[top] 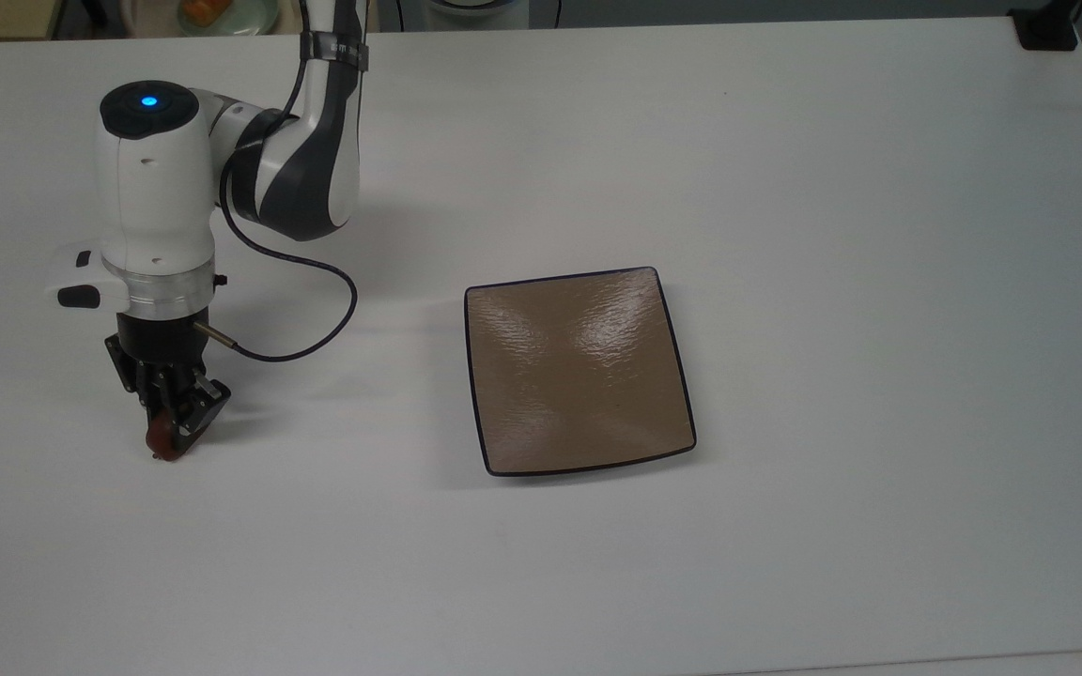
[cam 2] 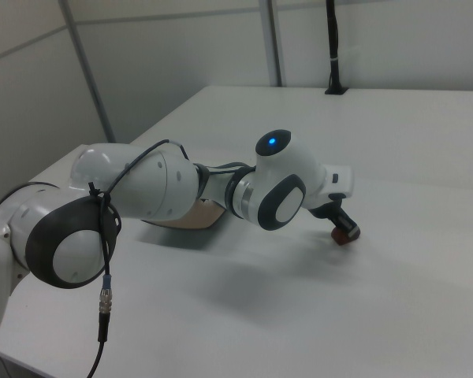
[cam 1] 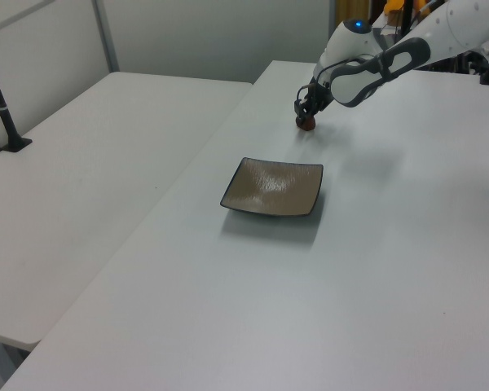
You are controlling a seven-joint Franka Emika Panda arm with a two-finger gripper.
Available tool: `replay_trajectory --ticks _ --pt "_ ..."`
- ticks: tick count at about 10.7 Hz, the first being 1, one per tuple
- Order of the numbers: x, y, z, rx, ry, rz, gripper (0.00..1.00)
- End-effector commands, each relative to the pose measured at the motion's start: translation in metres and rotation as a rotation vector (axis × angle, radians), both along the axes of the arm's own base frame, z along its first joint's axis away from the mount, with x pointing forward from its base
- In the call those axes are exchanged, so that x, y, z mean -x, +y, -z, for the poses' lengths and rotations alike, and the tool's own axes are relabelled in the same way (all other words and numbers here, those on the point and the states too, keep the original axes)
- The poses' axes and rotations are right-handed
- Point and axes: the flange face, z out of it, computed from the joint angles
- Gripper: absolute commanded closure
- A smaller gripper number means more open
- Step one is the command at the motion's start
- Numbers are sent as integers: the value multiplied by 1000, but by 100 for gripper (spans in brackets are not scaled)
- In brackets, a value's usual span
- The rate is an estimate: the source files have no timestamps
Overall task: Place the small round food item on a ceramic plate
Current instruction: 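Close the gripper on the food item, then lift the food item and carry it over the brown plate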
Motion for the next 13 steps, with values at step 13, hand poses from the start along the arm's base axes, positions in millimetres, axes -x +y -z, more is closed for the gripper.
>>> replay_trajectory --ticks 13 --pt "91 47 -245 -75 249 -209 80"
